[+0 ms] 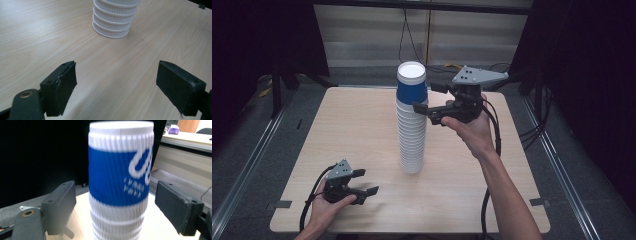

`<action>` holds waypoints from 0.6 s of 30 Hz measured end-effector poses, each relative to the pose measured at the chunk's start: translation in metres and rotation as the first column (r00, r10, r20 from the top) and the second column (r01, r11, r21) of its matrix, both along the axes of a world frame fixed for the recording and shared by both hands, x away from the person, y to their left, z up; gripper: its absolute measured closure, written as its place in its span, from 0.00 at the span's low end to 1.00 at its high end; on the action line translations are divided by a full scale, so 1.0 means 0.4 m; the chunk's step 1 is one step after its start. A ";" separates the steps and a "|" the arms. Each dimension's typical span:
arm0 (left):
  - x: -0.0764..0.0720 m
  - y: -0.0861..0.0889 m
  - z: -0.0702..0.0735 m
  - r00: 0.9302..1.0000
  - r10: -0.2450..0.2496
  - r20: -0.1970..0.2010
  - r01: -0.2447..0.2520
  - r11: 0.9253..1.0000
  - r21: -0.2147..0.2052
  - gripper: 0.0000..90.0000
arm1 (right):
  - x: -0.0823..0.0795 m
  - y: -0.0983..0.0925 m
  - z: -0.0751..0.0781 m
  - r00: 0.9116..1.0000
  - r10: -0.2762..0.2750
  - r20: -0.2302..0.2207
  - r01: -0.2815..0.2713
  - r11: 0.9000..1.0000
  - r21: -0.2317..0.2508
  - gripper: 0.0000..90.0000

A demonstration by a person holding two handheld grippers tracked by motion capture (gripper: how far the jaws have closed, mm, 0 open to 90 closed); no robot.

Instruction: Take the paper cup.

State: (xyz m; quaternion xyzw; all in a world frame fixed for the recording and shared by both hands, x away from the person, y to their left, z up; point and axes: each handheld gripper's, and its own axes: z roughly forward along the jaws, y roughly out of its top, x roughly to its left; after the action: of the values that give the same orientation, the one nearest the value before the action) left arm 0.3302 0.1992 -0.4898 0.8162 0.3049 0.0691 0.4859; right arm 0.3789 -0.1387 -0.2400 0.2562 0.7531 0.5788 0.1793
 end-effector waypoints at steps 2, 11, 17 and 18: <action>0.000 0.001 0.000 1.000 0.000 0.000 0.000 1.000 0.001 0.18 | 0.012 0.011 0.010 1.000 0.005 -0.006 -0.005 1.000 -0.002 0.19; 0.000 0.001 -0.001 1.000 0.001 -0.001 -0.001 1.000 0.001 0.18 | 0.046 0.026 0.019 0.999 0.017 -0.038 -0.018 1.000 -0.013 0.17; 0.000 0.000 -0.001 1.000 0.003 0.001 -0.003 1.000 -0.001 0.19 | 0.057 0.044 0.027 0.999 0.009 -0.044 -0.011 0.999 -0.047 0.17; 0.000 0.000 -0.001 1.000 0.002 0.002 -0.002 1.000 0.000 0.19 | 0.060 0.047 0.029 0.999 0.008 -0.048 -0.010 0.999 -0.051 0.18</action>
State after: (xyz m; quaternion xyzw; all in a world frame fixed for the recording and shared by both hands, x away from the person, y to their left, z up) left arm 0.3302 0.1994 -0.4902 0.8157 0.3055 0.0704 0.4861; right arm 0.4029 -0.1197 -0.2283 0.2619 0.7729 0.5538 0.1651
